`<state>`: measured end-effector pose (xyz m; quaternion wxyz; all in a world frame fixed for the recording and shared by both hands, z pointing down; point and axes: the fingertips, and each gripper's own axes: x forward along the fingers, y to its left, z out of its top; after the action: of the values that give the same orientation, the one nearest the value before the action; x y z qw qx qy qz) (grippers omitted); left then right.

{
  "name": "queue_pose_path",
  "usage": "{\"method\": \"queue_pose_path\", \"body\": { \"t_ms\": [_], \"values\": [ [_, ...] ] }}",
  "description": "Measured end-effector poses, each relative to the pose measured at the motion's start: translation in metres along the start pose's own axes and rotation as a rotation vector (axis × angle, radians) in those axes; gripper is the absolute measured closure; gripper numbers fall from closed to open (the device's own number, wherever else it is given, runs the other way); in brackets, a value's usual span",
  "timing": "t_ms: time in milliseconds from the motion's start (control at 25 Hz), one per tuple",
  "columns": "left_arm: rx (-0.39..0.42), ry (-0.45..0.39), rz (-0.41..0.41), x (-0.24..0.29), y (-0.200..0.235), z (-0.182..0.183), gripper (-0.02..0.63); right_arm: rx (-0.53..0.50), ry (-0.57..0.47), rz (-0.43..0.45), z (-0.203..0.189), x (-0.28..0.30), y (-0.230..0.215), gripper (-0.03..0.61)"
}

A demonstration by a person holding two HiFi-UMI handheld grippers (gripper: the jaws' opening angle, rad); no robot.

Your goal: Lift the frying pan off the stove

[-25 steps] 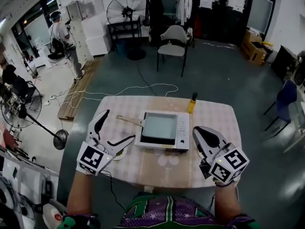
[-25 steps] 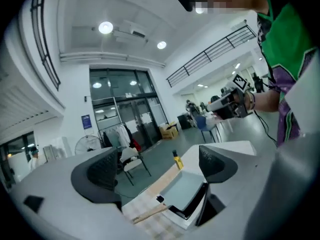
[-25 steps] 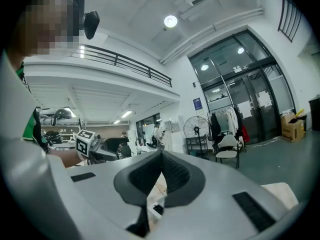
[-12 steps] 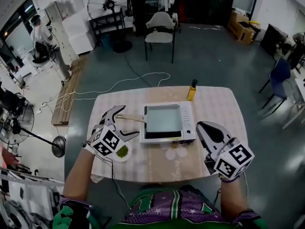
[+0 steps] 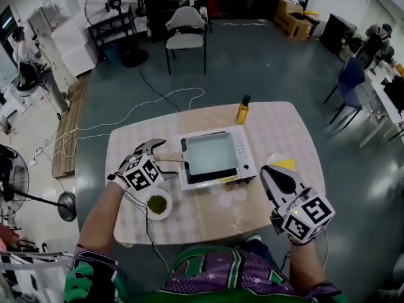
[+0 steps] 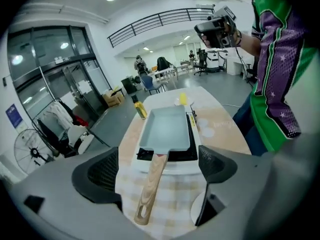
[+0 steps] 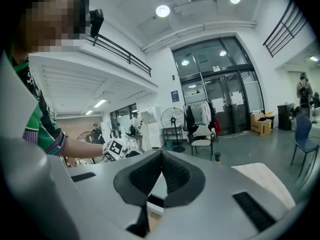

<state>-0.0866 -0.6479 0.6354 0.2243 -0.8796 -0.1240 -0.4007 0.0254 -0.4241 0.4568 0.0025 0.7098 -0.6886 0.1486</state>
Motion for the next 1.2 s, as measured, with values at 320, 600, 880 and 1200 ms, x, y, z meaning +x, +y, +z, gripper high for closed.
{"method": "queue_pose_path", "body": {
  "t_ms": [320, 600, 880, 1200],
  "values": [
    [-0.009, 0.07, -0.155, 0.051, 0.0, -0.028, 0.114, 0.008, 0.057, -0.019, -0.022, 0.013, 0.013, 0.571],
    [0.013, 0.206, -0.228, 0.079, 0.004, -0.052, 0.114, 0.046, 0.059, -0.013, -0.027, 0.022, 0.014, 0.571],
    [-0.004, 0.264, -0.349, 0.102, -0.007, -0.054, 0.115, 0.058, 0.062, -0.014, -0.031, 0.03, 0.0, 0.571],
    [-0.031, 0.44, -0.422, 0.111, -0.008, -0.076, 0.131, 0.095, 0.073, -0.022, -0.038, 0.031, -0.019, 0.571]
  ]
}}
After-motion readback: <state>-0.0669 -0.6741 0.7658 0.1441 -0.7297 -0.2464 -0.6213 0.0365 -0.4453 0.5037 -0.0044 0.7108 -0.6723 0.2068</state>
